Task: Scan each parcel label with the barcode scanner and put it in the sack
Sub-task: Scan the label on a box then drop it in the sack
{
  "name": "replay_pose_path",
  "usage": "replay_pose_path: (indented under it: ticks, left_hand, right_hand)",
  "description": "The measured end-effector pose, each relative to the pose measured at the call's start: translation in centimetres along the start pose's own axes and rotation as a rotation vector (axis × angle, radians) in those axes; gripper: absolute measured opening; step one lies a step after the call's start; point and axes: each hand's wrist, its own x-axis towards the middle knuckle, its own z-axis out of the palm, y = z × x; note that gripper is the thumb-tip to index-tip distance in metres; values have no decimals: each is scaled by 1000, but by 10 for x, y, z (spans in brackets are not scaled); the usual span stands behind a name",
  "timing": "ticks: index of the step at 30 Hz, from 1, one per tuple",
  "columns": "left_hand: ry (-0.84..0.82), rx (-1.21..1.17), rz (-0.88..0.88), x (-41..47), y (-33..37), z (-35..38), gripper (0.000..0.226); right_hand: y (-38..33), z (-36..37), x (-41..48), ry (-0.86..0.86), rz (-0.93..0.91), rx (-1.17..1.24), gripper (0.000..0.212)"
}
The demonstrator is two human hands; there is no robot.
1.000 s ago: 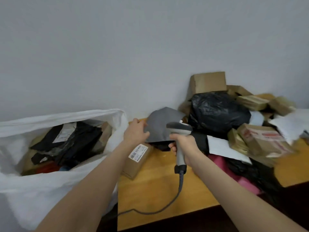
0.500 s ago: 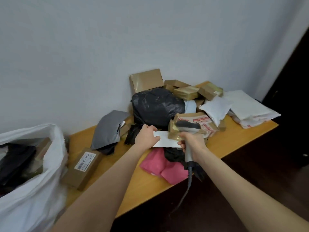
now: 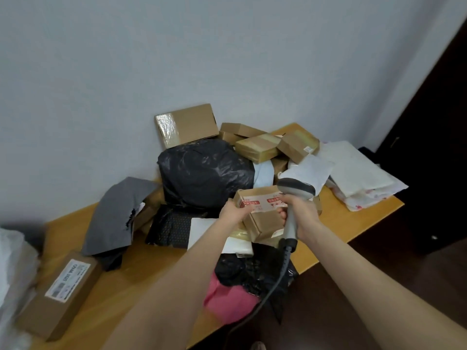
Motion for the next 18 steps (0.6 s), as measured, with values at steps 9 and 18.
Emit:
replay_pose_path:
  ticks: [9,18]
  left_hand:
    - [148,-176,-168,10,20,28,52]
    - [485,-103,115,-50,90,-11,47]
  right_hand:
    - [-32,-10,50,-81,69,27,9]
    - [-65,-31,67,-279,142,49,13]
